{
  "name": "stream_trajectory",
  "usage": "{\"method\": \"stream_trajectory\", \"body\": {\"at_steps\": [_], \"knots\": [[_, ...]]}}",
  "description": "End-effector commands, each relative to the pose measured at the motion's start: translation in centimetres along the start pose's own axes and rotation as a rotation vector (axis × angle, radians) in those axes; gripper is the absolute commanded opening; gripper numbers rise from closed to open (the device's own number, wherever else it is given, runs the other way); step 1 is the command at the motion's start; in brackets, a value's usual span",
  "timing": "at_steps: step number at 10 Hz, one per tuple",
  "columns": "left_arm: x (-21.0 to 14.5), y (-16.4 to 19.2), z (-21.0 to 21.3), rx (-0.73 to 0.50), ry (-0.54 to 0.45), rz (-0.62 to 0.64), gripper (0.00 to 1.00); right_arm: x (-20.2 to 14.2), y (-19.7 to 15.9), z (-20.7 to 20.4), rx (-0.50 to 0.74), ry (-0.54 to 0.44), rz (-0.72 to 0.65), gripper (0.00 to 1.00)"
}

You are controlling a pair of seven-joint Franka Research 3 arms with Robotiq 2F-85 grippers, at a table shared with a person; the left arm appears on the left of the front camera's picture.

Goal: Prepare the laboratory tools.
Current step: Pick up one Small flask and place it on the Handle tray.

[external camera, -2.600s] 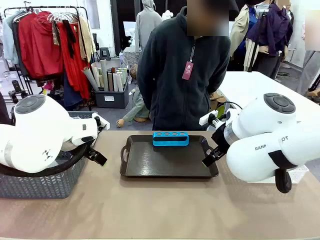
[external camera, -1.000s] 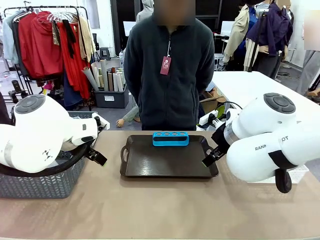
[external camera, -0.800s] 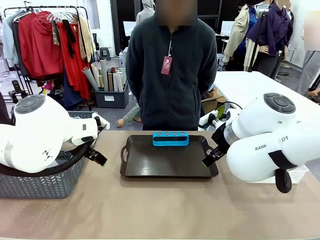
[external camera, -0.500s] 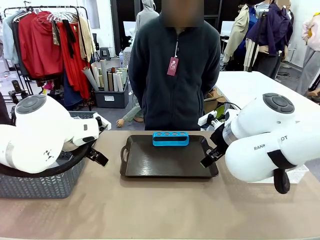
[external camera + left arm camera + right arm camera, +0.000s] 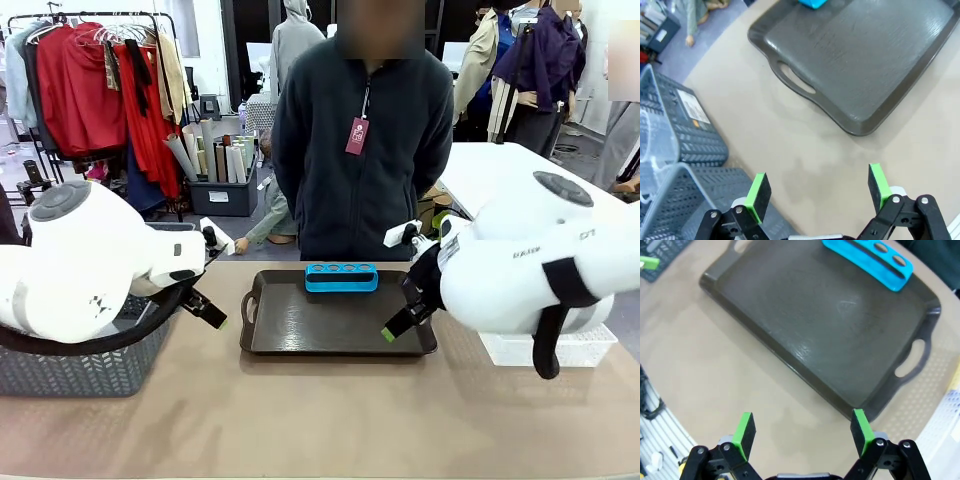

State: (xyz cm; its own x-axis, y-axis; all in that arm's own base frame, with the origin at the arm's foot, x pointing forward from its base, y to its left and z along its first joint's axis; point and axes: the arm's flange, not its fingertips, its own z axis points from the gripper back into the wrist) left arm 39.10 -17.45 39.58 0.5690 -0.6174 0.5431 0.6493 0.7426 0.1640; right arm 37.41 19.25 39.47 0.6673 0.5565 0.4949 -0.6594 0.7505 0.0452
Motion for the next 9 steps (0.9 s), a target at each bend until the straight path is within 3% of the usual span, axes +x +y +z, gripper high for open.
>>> {"method": "stream_trajectory", "body": {"at_steps": [1, 5, 6, 7, 8, 9], "knots": [[-3.6, 0.8, 3.9, -0.019, -0.079, -0.103, 1.00, 1.2, -1.9, 1.5, 0.056, 0.006, 0.028, 1.00], [-5.6, 0.8, 7.5, -0.062, -0.148, -0.202, 1.00, 2.6, -4.3, 4.6, 0.050, -0.037, 0.044, 1.00], [-5.7, 1.0, 7.7, -0.064, -0.120, -0.184, 1.00, 2.6, -4.5, 4.9, 0.025, -0.062, 0.050, 1.00], [1.3, 2.4, 6.3, -0.025, -0.132, -0.184, 1.00, 2.4, -4.3, 4.3, -0.060, -0.123, 0.096, 1.00], [1.3, 2.4, 6.3, -0.025, -0.132, -0.184, 1.00, 2.9, -4.0, 5.0, 0.009, -0.021, 0.029, 1.00], [1.3, 2.4, 6.3, -0.025, -0.132, -0.184, 1.00, 2.9, -4.0, 5.0, 0.009, -0.021, 0.029, 1.00]]}}
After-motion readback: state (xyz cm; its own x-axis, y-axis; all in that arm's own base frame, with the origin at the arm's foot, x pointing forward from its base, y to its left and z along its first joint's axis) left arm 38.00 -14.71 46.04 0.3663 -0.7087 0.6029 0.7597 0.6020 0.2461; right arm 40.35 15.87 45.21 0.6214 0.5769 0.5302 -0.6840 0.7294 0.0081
